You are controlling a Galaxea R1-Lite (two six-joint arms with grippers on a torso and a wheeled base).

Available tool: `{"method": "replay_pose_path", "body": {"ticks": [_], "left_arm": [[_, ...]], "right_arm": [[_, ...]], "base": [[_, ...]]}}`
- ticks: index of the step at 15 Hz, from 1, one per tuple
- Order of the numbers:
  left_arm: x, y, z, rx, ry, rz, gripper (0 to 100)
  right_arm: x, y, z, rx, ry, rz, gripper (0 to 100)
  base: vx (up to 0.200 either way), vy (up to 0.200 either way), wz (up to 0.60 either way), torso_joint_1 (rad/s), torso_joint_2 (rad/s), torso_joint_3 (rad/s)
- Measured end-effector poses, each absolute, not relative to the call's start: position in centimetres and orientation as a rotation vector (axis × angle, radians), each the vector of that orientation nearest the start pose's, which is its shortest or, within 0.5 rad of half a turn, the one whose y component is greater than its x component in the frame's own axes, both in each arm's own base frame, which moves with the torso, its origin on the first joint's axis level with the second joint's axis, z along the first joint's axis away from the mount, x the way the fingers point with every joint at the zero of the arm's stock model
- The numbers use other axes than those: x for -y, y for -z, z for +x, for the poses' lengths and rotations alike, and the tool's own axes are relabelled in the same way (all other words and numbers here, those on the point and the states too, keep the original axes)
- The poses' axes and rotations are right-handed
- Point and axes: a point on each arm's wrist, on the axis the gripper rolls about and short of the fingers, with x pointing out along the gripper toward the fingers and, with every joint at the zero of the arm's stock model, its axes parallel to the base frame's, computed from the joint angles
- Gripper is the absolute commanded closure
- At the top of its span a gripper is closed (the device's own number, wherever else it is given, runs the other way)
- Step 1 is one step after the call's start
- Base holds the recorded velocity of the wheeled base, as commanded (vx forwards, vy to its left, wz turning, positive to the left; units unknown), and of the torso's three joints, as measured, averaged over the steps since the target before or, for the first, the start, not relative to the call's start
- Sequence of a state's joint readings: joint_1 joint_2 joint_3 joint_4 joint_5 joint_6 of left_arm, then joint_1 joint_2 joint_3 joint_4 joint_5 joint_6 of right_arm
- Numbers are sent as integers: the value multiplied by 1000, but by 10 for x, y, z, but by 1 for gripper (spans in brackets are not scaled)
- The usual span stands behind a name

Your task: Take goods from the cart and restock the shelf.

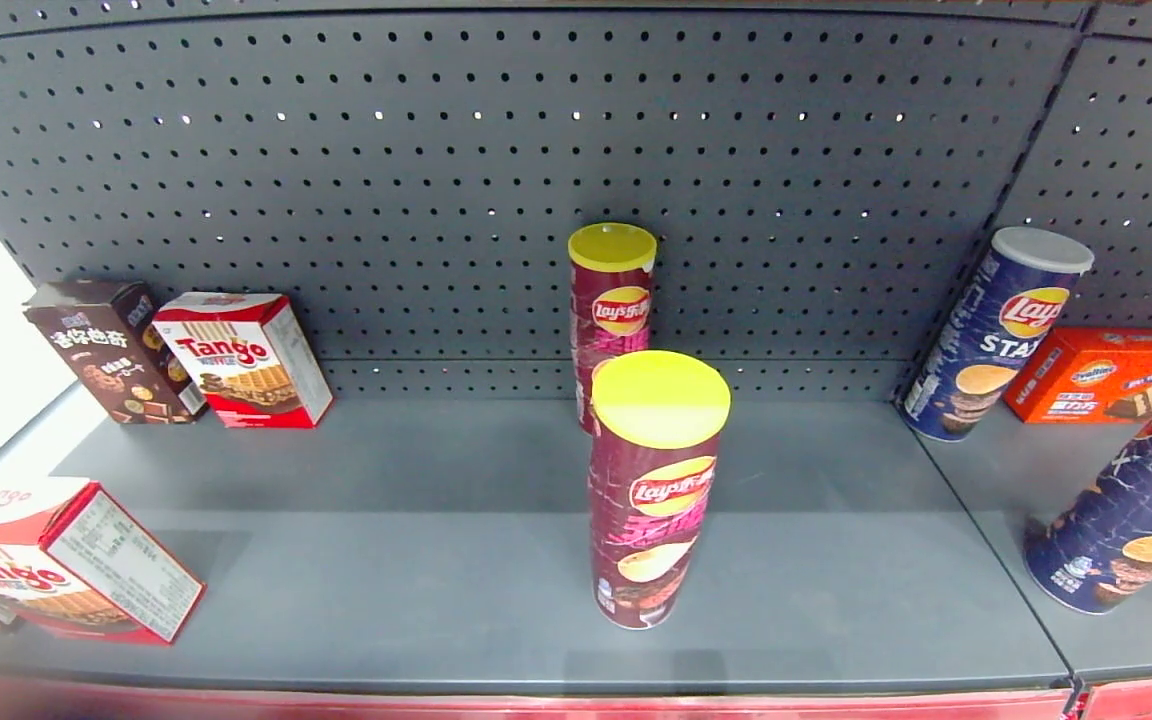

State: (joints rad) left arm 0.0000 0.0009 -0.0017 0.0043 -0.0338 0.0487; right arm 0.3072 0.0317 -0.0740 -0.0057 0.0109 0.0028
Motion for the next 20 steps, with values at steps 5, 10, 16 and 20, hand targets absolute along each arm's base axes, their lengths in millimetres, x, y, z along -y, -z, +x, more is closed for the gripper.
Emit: {"method": "replay_pose_path", "body": {"ticks": [5, 10, 16, 20], "left_arm": [[1, -76, -23, -1, 36, 49, 0], [1, -76, -23, -1, 35, 48, 0], [1, -76, -23, -3, 37, 48, 0], [1, -76, -23, -2, 36, 47, 0]], "right_arm": [[1, -198, -21, 102, -588, -24, 0], [-25, -245, 32, -55, -853, -45, 0], [-63, -231, 71, -258, -944, -108, 0], [-88, -224, 98, -315, -871, -146, 0]], "base": [[0, 0, 0, 0, 0, 0], [0, 0, 0, 0, 0, 0], [0, 0, 0, 0, 0, 0], [0, 0, 0, 0, 0, 0]]}}
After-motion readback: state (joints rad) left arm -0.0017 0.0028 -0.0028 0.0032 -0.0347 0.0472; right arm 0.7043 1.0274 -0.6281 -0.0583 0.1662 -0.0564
